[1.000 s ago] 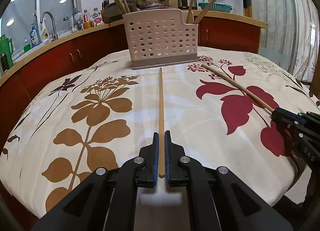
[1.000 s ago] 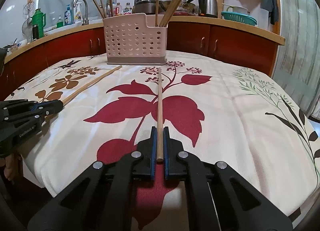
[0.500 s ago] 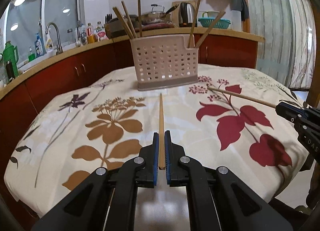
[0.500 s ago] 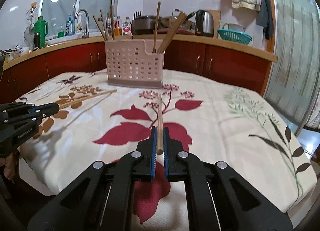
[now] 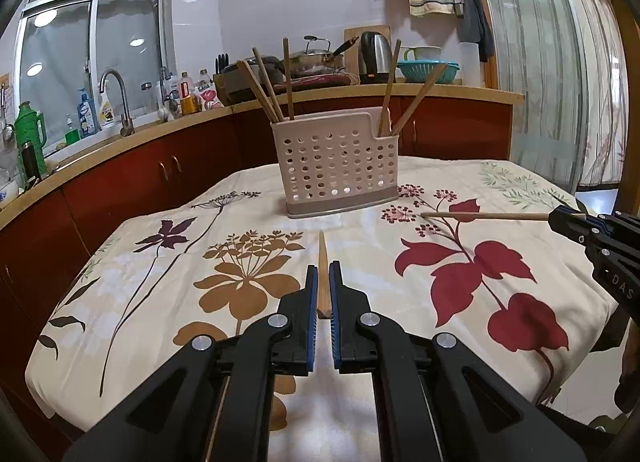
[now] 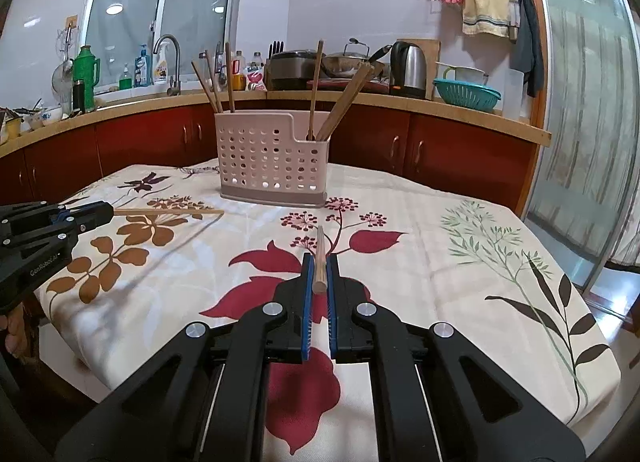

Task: Organize utensils
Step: 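Carry the chopstick in the right gripper above the pink caddy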

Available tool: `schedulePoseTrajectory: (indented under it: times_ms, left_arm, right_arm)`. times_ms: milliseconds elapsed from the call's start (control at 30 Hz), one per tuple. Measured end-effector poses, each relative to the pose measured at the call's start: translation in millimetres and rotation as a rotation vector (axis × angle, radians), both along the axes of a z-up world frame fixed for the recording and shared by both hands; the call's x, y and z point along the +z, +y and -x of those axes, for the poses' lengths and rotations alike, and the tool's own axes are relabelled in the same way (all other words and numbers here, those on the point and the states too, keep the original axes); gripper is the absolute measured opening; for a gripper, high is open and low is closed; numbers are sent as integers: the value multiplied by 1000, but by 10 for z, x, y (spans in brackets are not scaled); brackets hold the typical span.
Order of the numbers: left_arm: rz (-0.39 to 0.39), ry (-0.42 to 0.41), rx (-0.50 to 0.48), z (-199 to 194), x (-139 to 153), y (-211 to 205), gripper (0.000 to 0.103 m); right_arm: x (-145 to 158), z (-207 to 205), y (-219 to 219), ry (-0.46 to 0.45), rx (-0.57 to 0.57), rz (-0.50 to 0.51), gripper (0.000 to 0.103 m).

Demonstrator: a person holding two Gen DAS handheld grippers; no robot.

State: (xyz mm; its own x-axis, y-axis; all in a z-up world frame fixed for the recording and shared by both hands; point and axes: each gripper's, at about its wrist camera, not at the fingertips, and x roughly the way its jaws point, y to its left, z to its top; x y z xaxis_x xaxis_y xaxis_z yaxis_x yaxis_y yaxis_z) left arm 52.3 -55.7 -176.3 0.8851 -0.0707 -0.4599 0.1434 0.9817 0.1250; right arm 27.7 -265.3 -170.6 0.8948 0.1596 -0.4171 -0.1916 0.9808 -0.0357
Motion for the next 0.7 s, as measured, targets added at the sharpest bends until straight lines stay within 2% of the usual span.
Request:
schedulePoseTrajectory:
  times_ms: [700]
  left_arm:
    - [24,-64,-14,133,357,69,6]
  right_arm:
    - [356,104,21,-76,9,-27,7]
